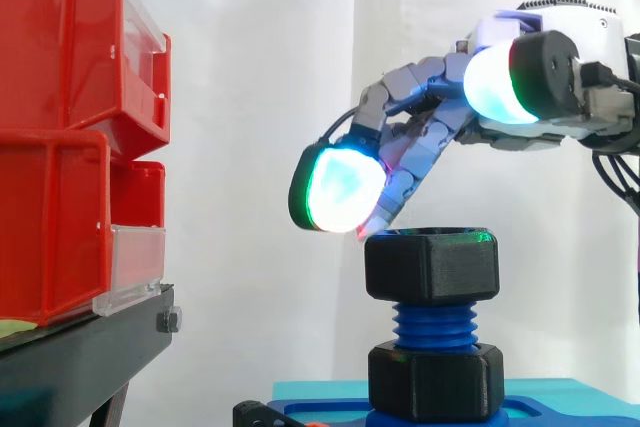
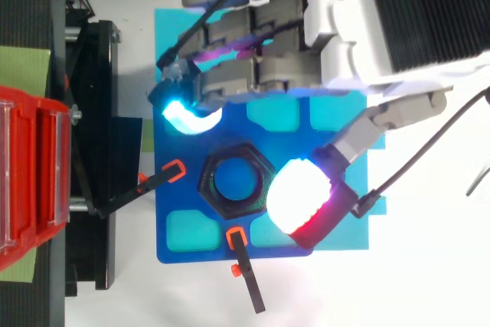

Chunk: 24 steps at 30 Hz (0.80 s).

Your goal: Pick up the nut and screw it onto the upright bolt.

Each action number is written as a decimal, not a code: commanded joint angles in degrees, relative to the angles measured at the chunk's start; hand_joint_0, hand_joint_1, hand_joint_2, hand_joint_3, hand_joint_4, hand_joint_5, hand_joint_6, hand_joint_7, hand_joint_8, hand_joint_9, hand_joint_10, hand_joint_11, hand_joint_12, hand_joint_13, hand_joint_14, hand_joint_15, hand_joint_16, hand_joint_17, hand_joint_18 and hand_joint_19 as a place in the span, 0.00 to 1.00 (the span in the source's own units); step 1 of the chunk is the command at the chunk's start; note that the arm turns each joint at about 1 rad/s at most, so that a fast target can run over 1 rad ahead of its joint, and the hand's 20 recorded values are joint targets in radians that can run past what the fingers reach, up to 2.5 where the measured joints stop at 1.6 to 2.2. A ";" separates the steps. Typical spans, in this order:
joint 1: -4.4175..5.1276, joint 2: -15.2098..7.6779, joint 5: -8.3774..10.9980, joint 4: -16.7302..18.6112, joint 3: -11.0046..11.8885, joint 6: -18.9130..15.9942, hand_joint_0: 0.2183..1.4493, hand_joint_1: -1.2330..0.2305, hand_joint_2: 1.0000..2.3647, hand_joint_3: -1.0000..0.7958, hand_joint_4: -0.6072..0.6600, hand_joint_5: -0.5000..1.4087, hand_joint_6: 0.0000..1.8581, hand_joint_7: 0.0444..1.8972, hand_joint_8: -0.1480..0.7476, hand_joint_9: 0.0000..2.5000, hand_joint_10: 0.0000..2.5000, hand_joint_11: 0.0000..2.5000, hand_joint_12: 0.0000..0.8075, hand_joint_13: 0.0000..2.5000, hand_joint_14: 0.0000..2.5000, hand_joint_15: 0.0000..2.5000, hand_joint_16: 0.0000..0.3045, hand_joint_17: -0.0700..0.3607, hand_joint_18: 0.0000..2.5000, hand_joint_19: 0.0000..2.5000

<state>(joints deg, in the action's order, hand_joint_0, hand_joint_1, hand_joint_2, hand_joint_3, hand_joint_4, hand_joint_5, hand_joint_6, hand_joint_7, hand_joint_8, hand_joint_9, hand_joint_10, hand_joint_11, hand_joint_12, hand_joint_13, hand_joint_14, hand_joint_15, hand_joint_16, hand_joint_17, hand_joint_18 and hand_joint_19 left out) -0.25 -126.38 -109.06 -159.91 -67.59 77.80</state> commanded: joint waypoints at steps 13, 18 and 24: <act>1.31 0.00 1.13 1.53 -2.11 -1.07 0.22 0.75 0.00 0.28 0.63 0.21 0.27 0.42 0.40 0.34 0.00 0.00 0.26 0.24 0.00 0.00 0.08 0.29 0.12 0.00; 1.31 0.00 1.13 1.53 -2.11 -0.98 0.23 0.74 0.00 0.28 0.66 0.23 0.27 0.52 0.41 0.35 0.00 0.00 0.26 0.25 0.00 0.00 0.08 0.28 0.12 0.00; 0.87 0.00 1.13 1.27 -2.20 -0.98 0.24 0.72 0.00 0.28 0.63 0.24 0.27 0.65 0.43 0.38 0.00 0.00 0.24 0.27 0.00 0.00 0.07 0.27 0.14 0.00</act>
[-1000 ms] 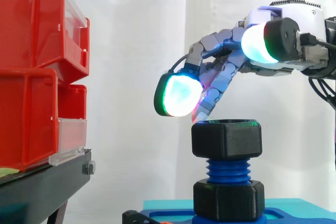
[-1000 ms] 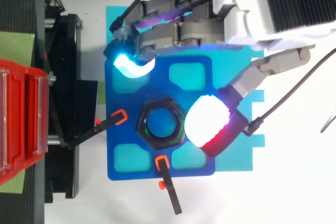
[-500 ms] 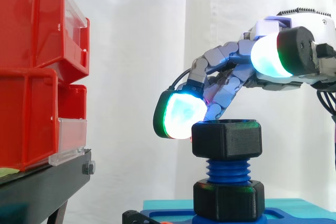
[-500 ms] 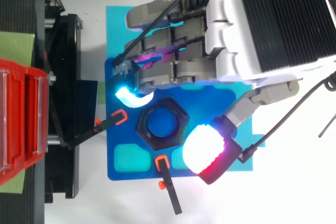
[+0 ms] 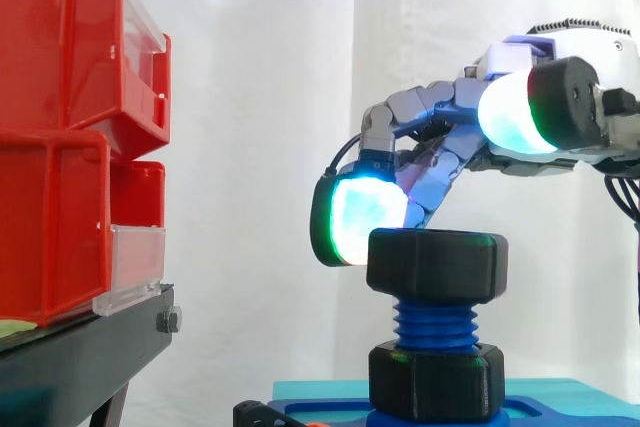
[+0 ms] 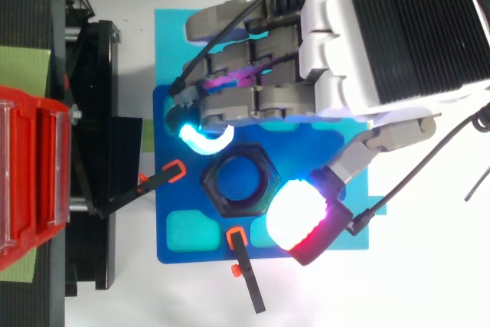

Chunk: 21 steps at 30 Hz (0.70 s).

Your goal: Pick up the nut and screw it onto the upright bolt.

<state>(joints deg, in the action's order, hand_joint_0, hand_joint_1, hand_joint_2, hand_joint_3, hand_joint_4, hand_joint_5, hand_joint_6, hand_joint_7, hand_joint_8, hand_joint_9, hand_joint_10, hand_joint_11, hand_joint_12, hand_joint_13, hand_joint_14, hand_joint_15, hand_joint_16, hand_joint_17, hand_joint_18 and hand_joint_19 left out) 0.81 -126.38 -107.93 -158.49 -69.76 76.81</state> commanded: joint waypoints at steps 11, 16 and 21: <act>-0.89 0.00 -0.27 -0.42 -0.03 0.18 0.25 0.69 0.00 0.28 0.61 0.27 0.27 0.78 0.44 0.43 0.00 0.00 0.22 0.32 0.00 0.00 0.06 0.26 0.19 0.00; -1.16 0.00 -0.35 -0.42 -0.03 0.27 0.26 0.68 0.00 0.28 0.58 0.28 0.30 0.72 0.44 0.48 0.00 0.00 0.20 0.35 0.00 0.00 0.05 0.24 0.22 0.01; -1.60 0.00 -0.62 -0.42 -0.03 0.45 0.26 0.67 0.00 0.28 0.58 0.28 0.32 0.70 0.45 0.50 0.00 0.00 0.19 0.37 0.00 0.00 0.04 0.22 0.24 0.01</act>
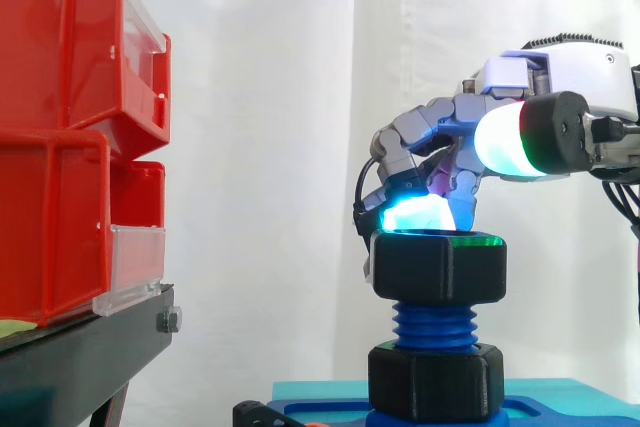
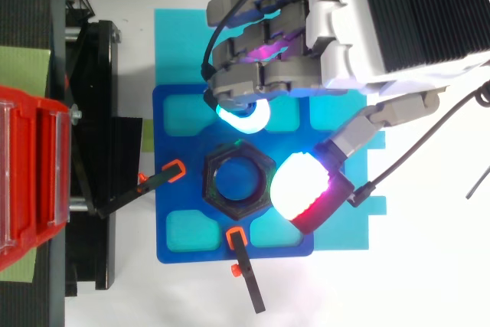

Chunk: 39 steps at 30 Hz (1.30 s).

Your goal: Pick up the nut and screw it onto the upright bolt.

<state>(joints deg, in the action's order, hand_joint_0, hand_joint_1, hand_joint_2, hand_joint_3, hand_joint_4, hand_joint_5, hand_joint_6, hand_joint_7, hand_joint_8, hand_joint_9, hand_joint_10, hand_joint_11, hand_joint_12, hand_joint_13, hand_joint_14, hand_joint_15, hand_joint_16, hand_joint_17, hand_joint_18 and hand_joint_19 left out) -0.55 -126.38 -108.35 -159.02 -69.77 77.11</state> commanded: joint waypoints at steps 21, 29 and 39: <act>0.11 -0.62 -2.13 5.74 0.16 0.94 0.23 0.74 0.00 0.28 0.61 0.19 0.27 0.32 0.38 0.31 0.00 0.00 0.26 0.23 0.00 0.00 0.08 0.28 0.10 0.00; 1.34 -1.41 -1.87 6.44 0.16 0.68 0.23 0.75 0.00 0.28 0.61 0.19 0.27 0.33 0.38 0.30 0.00 0.00 0.27 0.21 0.00 0.00 0.08 0.29 0.08 0.00; 2.31 -1.41 -0.46 3.36 0.16 0.68 0.23 0.75 0.00 0.28 0.64 0.21 0.27 0.45 0.40 0.31 0.00 0.00 0.28 0.21 0.00 0.00 0.08 0.29 0.08 0.00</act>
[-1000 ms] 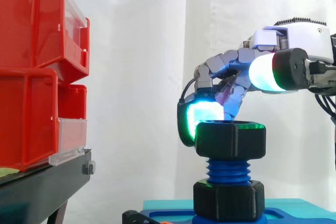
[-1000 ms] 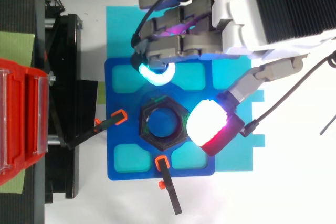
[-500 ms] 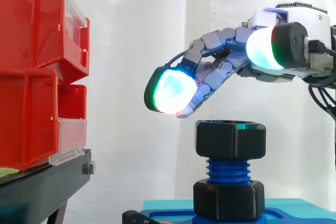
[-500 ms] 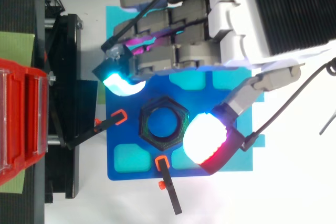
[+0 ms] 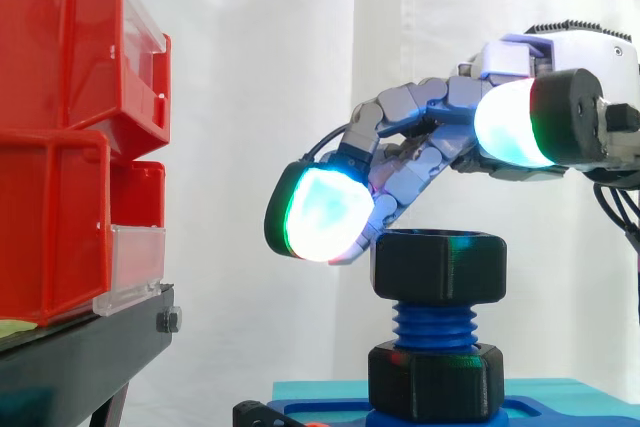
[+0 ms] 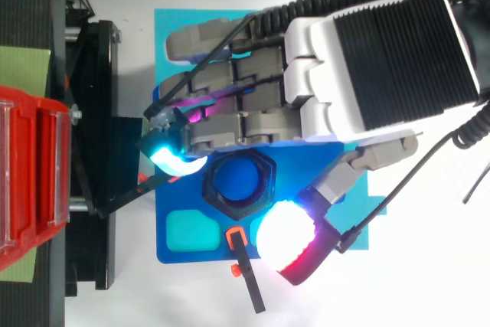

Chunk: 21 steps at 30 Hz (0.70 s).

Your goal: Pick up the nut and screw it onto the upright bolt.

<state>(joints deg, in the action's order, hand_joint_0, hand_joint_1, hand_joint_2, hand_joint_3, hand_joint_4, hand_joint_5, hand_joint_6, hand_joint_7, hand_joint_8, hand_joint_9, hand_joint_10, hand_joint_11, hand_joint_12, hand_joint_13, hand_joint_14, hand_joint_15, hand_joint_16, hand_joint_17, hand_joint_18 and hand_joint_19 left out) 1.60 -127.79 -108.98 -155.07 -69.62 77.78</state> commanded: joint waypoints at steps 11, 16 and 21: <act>-0.02 -0.01 0.08 -1.02 0.02 0.00 0.25 0.71 0.00 0.28 0.61 0.25 0.27 0.71 0.43 0.37 0.00 0.00 0.25 0.26 0.00 0.00 0.07 0.27 0.14 0.01; -0.37 -0.01 0.00 -0.58 0.02 0.00 0.25 0.69 0.00 0.28 0.61 0.26 0.27 0.78 0.44 0.41 0.00 0.00 0.23 0.29 0.00 0.00 0.06 0.26 0.18 0.02; -0.81 -0.01 -0.18 -0.85 0.02 0.00 0.26 0.67 0.00 0.28 0.60 0.26 0.30 0.74 0.44 0.45 0.00 0.00 0.21 0.33 0.00 0.00 0.05 0.25 0.22 0.04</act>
<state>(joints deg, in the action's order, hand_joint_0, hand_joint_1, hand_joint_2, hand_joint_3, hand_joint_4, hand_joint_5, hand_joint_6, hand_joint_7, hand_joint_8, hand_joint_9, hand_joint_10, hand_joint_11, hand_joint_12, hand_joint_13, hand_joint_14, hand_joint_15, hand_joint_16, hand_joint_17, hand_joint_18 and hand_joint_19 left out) 1.03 -127.81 -109.06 -155.71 -69.61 77.78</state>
